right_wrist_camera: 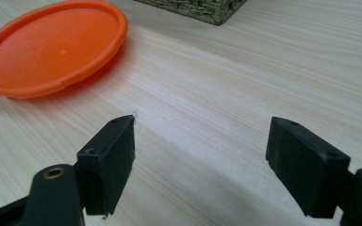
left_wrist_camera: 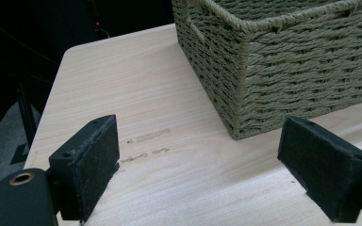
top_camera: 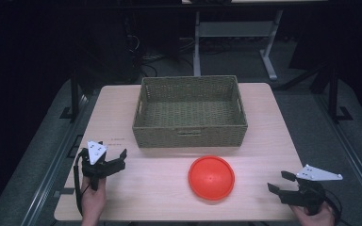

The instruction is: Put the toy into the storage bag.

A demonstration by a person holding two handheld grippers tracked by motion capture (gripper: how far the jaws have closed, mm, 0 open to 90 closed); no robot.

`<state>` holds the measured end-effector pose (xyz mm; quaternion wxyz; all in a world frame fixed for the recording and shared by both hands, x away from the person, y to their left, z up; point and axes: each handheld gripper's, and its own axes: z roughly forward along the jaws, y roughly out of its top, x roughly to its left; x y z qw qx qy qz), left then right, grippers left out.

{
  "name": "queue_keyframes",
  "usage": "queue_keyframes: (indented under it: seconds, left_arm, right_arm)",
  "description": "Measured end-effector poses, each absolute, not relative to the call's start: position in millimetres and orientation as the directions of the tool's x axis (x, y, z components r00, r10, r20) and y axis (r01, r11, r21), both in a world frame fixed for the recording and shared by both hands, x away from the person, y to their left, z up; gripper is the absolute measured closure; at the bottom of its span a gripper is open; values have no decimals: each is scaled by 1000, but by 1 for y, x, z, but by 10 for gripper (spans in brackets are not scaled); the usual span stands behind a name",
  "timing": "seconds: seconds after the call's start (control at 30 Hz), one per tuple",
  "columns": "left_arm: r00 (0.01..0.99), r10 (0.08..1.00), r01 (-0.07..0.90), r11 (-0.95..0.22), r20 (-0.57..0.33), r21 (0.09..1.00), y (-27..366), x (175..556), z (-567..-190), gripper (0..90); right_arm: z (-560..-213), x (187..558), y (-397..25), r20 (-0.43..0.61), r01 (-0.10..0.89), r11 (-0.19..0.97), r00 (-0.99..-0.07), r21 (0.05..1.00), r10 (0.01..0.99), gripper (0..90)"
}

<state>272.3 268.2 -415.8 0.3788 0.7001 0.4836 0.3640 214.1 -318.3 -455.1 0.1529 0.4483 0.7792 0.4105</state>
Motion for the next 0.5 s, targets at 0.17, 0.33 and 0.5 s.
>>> queue_keyframes:
  seconds: [0.17, 0.33, 0.5]
  left_arm:
    - [269, 952, 401, -250, 147, 882, 269, 273, -416, 128]
    - [261, 955, 403, -239, 140, 883, 271, 275, -417, 128]
    - [247, 957, 396, -241, 151, 886, 269, 273, -415, 128]
  right_arm:
    - [-454, 218, -317, 114, 564, 280, -563, 777, 818, 238]
    - [-446, 224, -314, 98, 557, 301, -576, 774, 812, 238]
    - [-437, 229, -307, 79, 544, 330, -597, 771, 798, 238]
